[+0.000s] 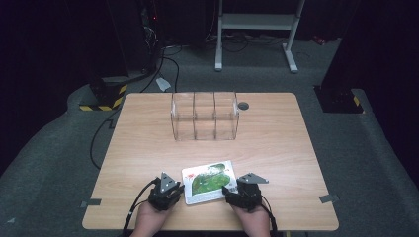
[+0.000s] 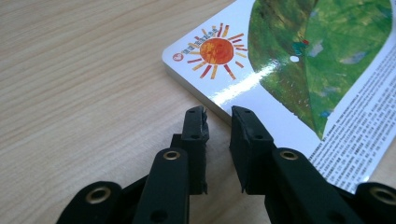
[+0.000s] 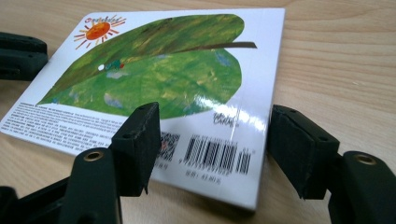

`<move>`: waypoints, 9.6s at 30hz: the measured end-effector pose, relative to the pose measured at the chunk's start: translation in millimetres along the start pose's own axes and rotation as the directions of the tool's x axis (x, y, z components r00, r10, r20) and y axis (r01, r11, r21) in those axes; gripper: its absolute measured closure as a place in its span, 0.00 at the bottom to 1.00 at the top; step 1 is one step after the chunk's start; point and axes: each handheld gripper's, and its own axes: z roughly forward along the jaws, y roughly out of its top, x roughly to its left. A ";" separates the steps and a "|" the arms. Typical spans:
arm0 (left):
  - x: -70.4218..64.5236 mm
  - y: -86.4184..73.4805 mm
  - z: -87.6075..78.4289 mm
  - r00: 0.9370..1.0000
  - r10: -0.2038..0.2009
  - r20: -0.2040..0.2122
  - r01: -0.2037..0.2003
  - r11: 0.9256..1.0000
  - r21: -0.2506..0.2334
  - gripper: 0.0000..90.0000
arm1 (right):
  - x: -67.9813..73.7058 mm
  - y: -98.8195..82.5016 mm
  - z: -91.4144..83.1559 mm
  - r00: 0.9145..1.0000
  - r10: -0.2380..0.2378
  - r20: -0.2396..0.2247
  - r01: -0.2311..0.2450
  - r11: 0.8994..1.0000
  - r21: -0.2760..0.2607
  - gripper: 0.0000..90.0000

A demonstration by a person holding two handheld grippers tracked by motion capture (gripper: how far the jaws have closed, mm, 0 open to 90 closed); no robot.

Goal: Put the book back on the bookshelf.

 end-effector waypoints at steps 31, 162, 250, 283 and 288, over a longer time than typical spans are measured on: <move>34.7 2.9 -6.1 0.980 -0.198 -0.012 0.195 0.974 -0.115 0.61 | 2.2 14.5 1.5 0.993 -0.099 0.059 0.101 0.994 -0.045 0.37; 37.5 19.4 -2.6 0.977 -0.083 0.198 0.112 0.984 -0.139 0.70 | 14.7 3.4 5.5 0.993 -0.119 -0.017 0.119 0.993 -0.027 0.36; 3.8 1.2 -36.2 0.977 0.197 0.077 -0.157 0.920 -0.359 0.78 | -5.6 31.1 31.4 0.971 -0.003 -0.241 -0.014 0.998 -0.068 0.32; 4.1 5.4 -27.6 0.986 0.154 0.063 -0.126 0.938 -0.324 0.81 | -7.0 25.7 6.5 0.988 -0.055 -0.145 0.023 0.977 -0.212 0.45; 6.3 6.2 -21.6 0.987 0.149 0.066 -0.122 0.944 -0.307 0.81 | -6.5 24.1 3.8 0.989 -0.062 -0.131 0.032 0.974 -0.223 0.46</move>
